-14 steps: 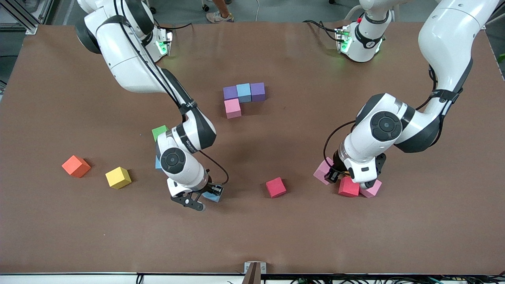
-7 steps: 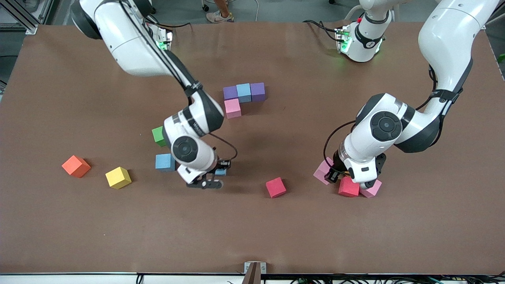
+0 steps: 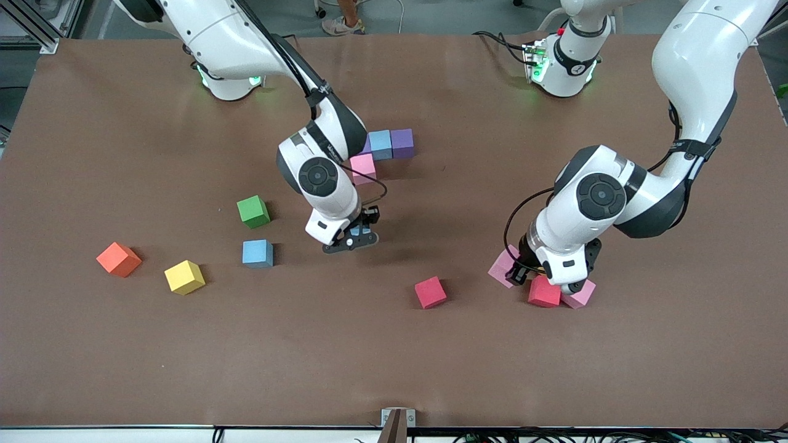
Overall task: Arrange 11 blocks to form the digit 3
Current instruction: 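Carry the light blue cube to the middle cube shape with the right gripper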
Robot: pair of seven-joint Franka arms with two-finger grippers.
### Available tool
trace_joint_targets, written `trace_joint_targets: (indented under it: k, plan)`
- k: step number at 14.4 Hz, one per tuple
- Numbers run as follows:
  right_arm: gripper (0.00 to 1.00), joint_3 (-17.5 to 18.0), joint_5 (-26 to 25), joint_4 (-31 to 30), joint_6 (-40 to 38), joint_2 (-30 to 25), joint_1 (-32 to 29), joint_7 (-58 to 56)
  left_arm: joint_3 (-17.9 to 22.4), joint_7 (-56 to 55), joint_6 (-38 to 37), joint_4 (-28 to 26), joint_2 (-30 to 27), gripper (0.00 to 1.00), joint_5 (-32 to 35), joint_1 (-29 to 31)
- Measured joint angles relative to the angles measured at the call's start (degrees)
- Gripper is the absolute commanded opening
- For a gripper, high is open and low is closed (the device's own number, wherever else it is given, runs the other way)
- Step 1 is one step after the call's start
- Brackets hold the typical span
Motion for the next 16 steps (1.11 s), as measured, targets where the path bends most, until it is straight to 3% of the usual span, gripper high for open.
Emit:
trace_joint_targets:
  k: [8, 16]
  plan:
    - [0.29, 0.17, 5.0, -9.14, 8.03, -3.08, 3.97, -2.65, -0.02, -16.08, 0.06, -0.03, 2.13, 0.07, -0.05, -2.07]
    - [0.29, 0.14, 5.17, -15.54, 14.25, -5.46, 4.58, -5.48, 0.02, -17.63, 0.32, 0.09, 2.4, 0.07, -0.05, -2.93]
